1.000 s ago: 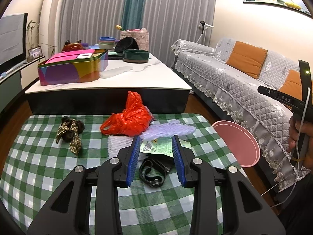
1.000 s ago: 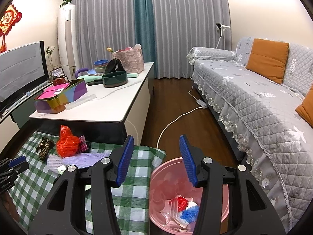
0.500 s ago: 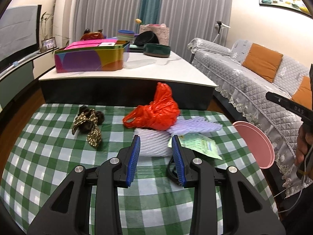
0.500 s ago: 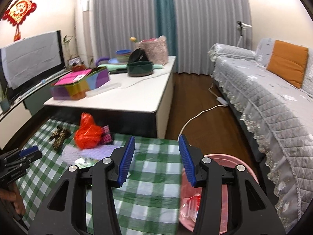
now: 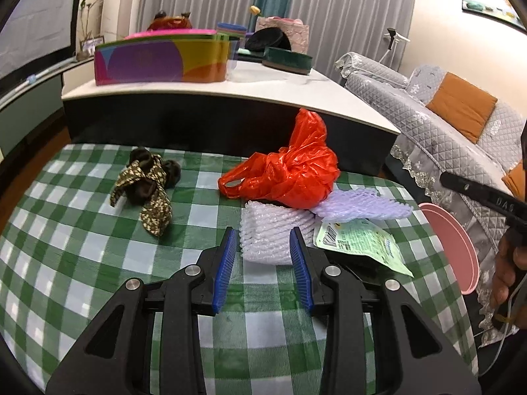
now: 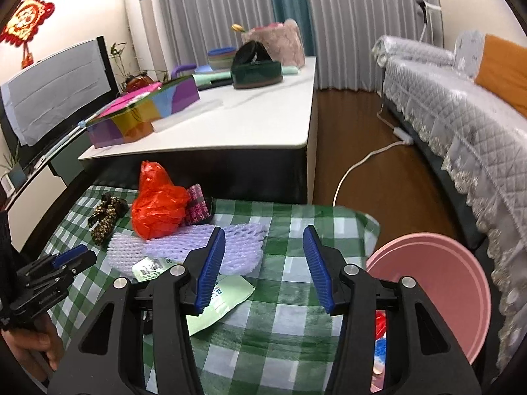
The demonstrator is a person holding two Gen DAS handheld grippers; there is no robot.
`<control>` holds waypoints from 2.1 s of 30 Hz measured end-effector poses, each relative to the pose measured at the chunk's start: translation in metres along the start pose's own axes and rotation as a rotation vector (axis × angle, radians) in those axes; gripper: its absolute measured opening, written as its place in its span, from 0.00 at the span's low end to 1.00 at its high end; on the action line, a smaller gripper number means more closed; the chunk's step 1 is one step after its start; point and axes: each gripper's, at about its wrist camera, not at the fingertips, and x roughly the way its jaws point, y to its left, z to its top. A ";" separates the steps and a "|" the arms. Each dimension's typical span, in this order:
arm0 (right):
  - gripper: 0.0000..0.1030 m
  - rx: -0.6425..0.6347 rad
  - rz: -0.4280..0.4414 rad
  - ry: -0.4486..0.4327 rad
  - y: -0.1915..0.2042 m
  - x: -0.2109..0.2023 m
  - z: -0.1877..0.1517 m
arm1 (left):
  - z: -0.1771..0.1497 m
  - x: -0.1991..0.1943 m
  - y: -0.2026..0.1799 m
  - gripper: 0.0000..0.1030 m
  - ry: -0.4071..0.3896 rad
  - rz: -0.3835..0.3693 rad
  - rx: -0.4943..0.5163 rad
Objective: Collect trash
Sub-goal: 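Grasp the white foam net with the left tool while the right tool grasps the lavender foam net, then carry the white foam net with the left tool while the right tool carries the lavender net to the bin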
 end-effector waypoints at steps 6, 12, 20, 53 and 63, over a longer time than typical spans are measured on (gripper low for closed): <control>0.64 0.097 0.054 0.096 -0.004 0.035 -0.001 | 0.001 0.024 0.007 0.49 0.025 -0.008 -0.042; 0.64 0.192 0.097 0.189 -0.010 0.059 -0.009 | 0.000 0.042 0.008 0.49 0.060 -0.027 -0.067; 0.13 0.148 0.165 0.218 0.005 0.063 -0.009 | 0.001 0.048 -0.002 0.14 0.092 -0.024 -0.023; 0.02 0.010 0.115 -0.155 -0.015 -0.102 0.004 | 0.011 -0.078 -0.023 0.06 -0.131 0.046 0.081; 0.02 -0.003 0.059 -0.198 -0.030 -0.135 -0.003 | 0.005 -0.089 -0.045 0.06 -0.142 0.021 0.115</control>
